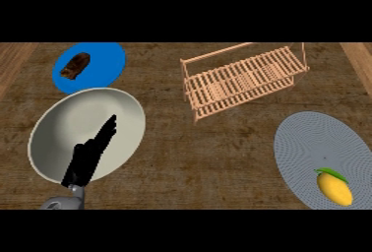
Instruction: Pick the eggplant from the placemat and place it in the tiered shelf
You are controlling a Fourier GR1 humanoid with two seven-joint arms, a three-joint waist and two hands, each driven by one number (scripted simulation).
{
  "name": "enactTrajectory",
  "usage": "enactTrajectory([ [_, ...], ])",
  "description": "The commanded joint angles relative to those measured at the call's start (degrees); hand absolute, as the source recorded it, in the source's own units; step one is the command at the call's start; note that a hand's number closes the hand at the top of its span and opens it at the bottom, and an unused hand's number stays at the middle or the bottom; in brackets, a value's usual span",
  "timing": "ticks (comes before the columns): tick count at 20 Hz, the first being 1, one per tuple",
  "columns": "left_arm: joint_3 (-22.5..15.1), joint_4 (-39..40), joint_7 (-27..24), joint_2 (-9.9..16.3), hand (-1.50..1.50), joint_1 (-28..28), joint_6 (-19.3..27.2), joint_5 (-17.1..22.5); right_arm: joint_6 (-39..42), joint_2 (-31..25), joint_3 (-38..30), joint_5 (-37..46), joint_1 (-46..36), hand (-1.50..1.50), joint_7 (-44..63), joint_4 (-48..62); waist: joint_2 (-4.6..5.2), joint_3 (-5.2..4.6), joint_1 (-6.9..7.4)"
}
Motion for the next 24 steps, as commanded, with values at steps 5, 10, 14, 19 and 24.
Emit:
enactTrajectory([
  [5, 0.69, -2.52, 4.16, 1.0, 0.0, -0.75, -1.54, 1.1, -3.87, 2.2, 3.89, 5.85, -12.17, 1.5, -7.04, 22.06, 0.39, -0.03, 1.16],
  [10, -0.2, -0.71, -2.51, 0.37, 0.0, 3.04, -1.69, 0.26, -8.14, 6.65, 3.98, 7.08, -14.31, 1.5, -9.71, 31.03, 0.28, -0.05, 0.79],
  [14, 0.15, 1.28, 1.97, -0.77, 0.0, -2.96, -0.23, -0.35, -11.48, 9.83, 4.22, 8.49, -16.14, 1.5, -12.22, 39.31, 0.67, -0.03, 1.1],
  [19, -0.3, -1.19, 1.09, -0.18, 0.0, -0.74, -0.86, -0.24, -5.44, 14.92, -12.5, -10.58, -15.34, -1.5, -8.75, 40.56, 0.59, 0.16, 1.61],
  [24, 0.95, -0.88, 0.61, 1.25, 0.0, -0.14, -2.55, 1.09, -5.98, 14.63, -20.26, -18.15, -18.15, -1.5, -10.48, 43.42, 0.83, 0.06, 2.0],
])
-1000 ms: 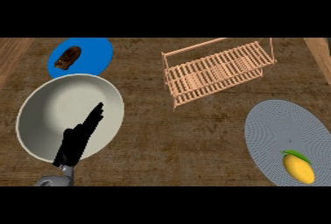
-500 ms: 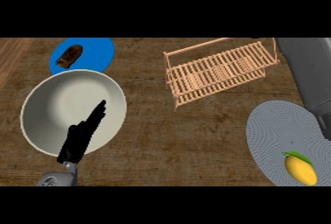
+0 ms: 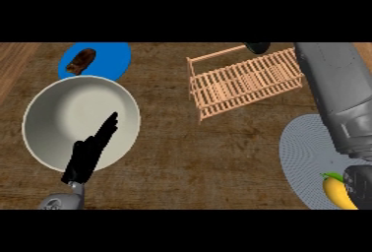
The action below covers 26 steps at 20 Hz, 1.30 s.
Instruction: Pick the eggplant from the placemat and place it in the tiered shelf
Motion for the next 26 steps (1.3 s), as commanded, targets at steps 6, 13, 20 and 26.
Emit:
enactTrajectory([
  [6, 0.03, 1.77, -2.74, -0.82, 0.0, 1.67, 0.78, -0.51, -9.02, -0.96, -10.79, -9.63, 0.25, -1.5, -9.67, 0.52, -0.1, -0.08, -0.84],
  [13, -0.29, -1.3, 1.48, -0.99, 0.0, 1.14, 0.95, -0.41, -19.93, -10.36, -15.99, -11.28, 1.26, -1.5, -9.81, -0.76, -0.47, -0.04, -1.68],
  [20, 1.88, -2.55, 0.46, 1.27, 0.0, 3.82, -0.82, 1.39, -11.54, -25.95, -19.18, -13.64, 8.54, -1.5, -6.48, 1.41, -0.8, -0.03, -2.39],
  [26, -0.48, -0.59, -2.04, -1.47, 0.0, 4.01, 1.92, -1.64, 0.22, -33.81, -21.11, -17.0, 15.59, -1.5, -14.77, 3.56, -0.67, 0.01, -2.29],
])
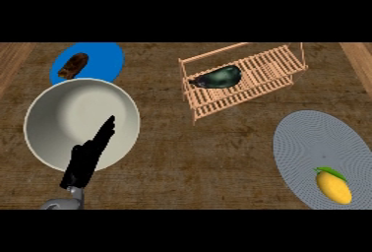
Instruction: Pick the eggplant from the placemat and place it in the tiered shelf
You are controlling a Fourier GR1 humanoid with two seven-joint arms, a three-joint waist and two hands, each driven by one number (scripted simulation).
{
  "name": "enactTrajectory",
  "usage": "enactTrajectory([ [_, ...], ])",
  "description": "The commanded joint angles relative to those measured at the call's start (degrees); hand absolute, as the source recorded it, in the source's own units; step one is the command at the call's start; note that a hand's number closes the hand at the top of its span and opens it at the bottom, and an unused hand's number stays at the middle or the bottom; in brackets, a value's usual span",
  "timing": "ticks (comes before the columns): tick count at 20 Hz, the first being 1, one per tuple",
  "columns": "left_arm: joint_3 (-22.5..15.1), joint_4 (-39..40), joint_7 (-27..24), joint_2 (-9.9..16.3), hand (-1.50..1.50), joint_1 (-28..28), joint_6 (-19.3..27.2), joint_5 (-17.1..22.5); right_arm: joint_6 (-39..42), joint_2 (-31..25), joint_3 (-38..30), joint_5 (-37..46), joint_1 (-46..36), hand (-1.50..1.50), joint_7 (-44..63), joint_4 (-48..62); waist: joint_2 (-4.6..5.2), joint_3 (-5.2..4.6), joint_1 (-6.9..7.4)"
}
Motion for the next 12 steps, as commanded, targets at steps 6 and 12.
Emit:
enactTrajectory([
  [6, 1.16, 0.36, 0.21, 1.1, 0.0, -1.3, -1.98, 1.37, 13.81, -10.67, -0.23, -1.83, 7.5, -1.5, -8.62, 4.04, 0.21, 0.04, 0.59],
  [12, 0.1, -1.75, 1.03, 0.84, 0.0, 0.22, -2.47, 1.02, 14.59, -10.97, 1.06, -1.08, 10.49, -1.5, -13.15, 7.02, 0.3, 0.1, 1.24],
])
